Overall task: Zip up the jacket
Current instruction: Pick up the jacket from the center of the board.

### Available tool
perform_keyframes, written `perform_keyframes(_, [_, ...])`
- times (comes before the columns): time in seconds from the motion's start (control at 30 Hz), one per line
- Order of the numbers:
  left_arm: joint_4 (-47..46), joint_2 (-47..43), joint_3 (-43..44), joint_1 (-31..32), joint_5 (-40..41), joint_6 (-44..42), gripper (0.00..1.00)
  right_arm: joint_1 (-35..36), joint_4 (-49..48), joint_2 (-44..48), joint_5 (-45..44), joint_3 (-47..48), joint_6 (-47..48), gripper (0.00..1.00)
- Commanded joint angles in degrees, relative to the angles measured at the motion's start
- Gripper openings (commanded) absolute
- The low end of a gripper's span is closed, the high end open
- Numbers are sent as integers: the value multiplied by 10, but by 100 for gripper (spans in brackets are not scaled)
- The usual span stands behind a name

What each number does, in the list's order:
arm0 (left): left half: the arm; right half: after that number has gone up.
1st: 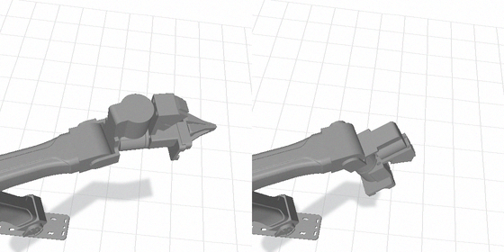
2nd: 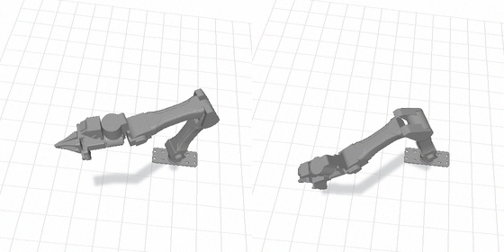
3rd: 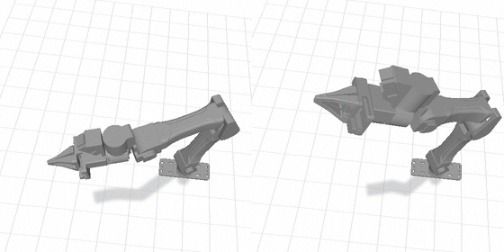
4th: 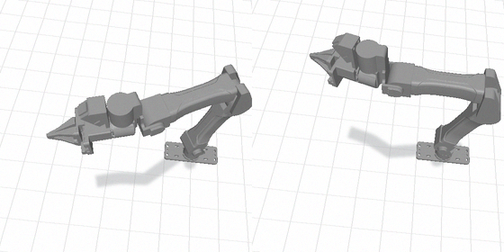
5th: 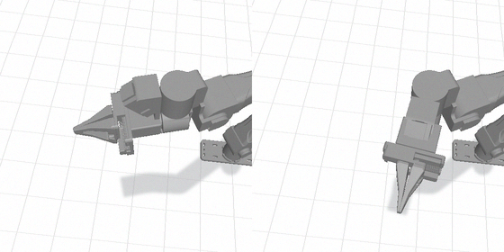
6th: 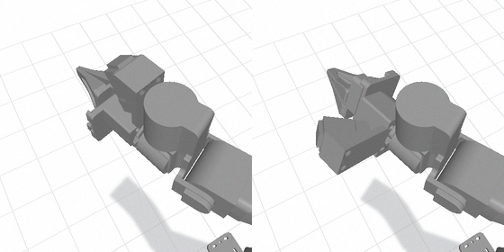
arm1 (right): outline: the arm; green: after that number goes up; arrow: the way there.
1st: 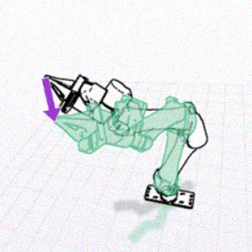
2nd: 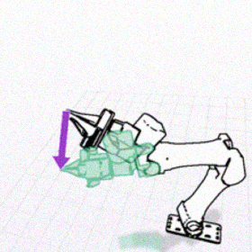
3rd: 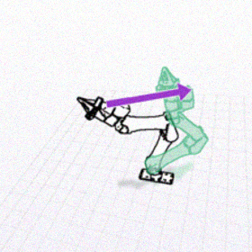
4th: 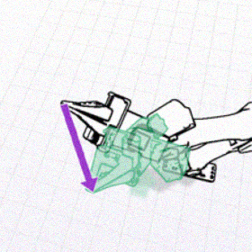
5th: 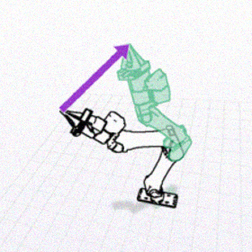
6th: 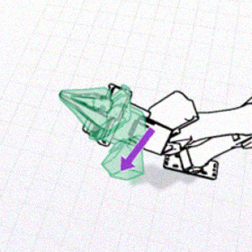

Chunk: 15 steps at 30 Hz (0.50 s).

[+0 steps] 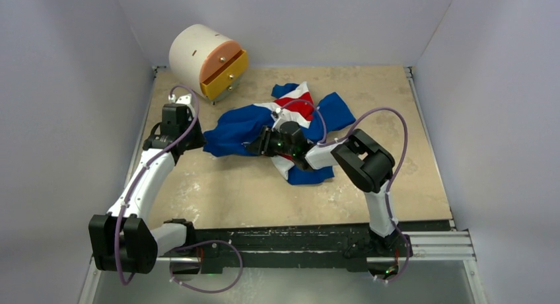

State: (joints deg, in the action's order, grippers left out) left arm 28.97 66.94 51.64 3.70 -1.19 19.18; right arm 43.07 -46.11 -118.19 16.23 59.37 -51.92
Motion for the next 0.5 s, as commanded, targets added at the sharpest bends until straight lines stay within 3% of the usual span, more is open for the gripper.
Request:
perform_keyframes(0.0, [-3, -12, -2, -5, 8, -10, 0, -1, -14, -19, 16, 31, -6, 42])
perform_keyframes(0.27, [-3, -11, -1, -5, 8, -10, 0, -5, -29, -40, 27, 46, -16, 29])
perform_keyframes(0.47, [-3, -11, -1, -5, 9, -10, 0, -8, -58, -38, 32, 33, -17, 10])
